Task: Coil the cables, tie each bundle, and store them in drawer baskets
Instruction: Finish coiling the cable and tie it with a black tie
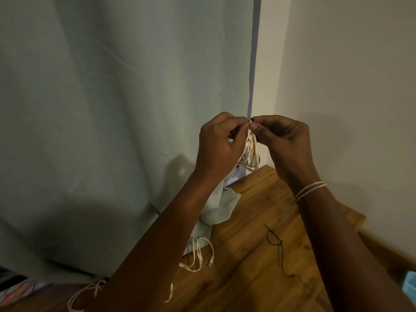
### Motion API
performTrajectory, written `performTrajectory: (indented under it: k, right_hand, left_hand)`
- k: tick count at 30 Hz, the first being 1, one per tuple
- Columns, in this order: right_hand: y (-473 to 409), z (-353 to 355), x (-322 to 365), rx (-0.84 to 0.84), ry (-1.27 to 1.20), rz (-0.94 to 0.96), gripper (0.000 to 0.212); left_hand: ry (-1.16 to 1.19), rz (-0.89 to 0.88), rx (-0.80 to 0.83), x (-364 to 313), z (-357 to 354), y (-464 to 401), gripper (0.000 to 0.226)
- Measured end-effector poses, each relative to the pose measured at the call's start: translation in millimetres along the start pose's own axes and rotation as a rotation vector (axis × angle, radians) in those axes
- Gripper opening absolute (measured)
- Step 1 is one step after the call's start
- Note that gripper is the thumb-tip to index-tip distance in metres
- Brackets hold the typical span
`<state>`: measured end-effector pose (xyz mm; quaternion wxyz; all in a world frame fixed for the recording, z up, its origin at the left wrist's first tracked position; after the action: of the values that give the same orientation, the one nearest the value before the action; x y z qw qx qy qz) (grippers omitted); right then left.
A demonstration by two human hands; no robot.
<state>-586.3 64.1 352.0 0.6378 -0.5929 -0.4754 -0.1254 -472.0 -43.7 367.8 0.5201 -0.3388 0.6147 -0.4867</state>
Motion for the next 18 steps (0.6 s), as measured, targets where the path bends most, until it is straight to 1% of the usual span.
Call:
performTrajectory:
  k: [6, 11, 18]
  right_hand:
    - [-2.7, 1.2, 3.5, 0.035, -0.012, -0.017, 0.022]
    - [-5.5, 3.1, 5.3, 0.111, 0.002, -0.025, 0.022]
    - [-9.3, 6.8, 8.0, 0.198, 0.030, -0.062, 0.020]
  left_hand:
    - [0.005, -0.013, 0.005, -3.1, -0.3, -1.4, 0.024]
    - [-0.003, -0.013, 0.025, -5.9, -2.1, -0.6, 0.023]
    - [0.057, 0.074, 0.058, -2.9, -5.1, 0.0, 0.026]
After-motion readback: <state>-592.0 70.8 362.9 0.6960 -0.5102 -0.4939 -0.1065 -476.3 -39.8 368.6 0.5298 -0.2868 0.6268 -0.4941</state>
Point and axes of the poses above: each hand's wrist, its own y-axis away from the middle knuckle, its own z-axis out of the back of the hand, x = y × z, the point moved 6 cm from there along -y, towards the middle knuckle, and after that the axes turned 10 degrees about -x, right-handed, at the moved point
